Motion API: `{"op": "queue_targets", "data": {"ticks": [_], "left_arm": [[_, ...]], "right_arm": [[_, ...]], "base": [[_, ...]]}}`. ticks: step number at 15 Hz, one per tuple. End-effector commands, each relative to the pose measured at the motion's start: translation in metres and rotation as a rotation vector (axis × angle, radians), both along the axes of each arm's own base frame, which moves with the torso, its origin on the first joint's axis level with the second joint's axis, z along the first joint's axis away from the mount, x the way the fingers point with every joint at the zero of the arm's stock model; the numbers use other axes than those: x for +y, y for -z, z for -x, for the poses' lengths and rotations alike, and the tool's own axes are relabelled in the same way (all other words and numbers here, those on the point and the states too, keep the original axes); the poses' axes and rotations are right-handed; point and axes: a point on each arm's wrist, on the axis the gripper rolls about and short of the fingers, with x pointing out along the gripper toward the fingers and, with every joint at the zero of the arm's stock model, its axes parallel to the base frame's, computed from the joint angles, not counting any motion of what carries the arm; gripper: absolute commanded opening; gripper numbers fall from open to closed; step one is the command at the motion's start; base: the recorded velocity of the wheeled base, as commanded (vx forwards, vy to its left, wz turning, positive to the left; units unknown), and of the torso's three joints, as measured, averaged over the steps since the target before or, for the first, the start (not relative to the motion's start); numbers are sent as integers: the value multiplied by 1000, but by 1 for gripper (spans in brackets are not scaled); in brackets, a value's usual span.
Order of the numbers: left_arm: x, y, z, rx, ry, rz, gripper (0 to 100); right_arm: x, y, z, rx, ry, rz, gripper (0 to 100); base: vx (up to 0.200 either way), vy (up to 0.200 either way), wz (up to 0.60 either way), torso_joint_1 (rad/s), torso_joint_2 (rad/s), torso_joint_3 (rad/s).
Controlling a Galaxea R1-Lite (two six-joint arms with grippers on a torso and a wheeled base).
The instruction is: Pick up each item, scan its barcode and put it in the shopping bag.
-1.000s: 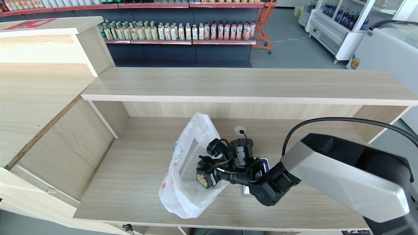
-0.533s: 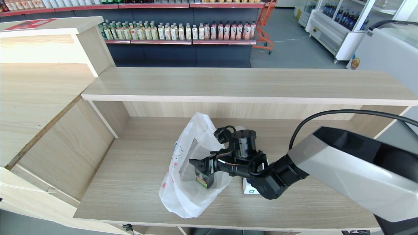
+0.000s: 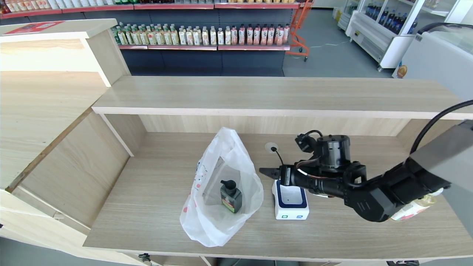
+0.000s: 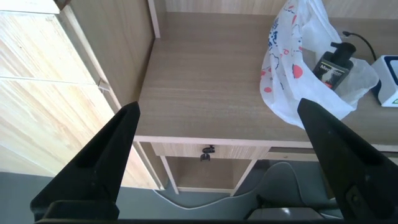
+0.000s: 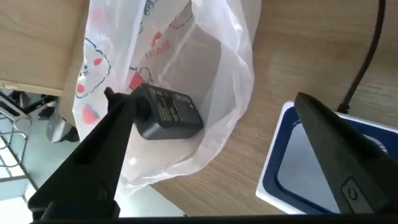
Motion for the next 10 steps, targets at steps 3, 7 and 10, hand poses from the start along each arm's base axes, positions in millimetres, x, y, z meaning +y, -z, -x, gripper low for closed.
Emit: {"op": "queue_targets", "data": {"ticks": [3,7,10], "left_arm": [[0,0,0,-1,0,0,100],[0,0,0,1,0,0,100],[0,0,0,-1,0,0,100]], "right_arm": [[-88,-90,80,-208,170,209,100],[-120,-70,124,-166,373,362,100],[-126,-68,147,-173,370,353,100]], "base": [[0,0,0,0,0,0],[0,0,0,0,0,0],[0,0,0,0,0,0]]}}
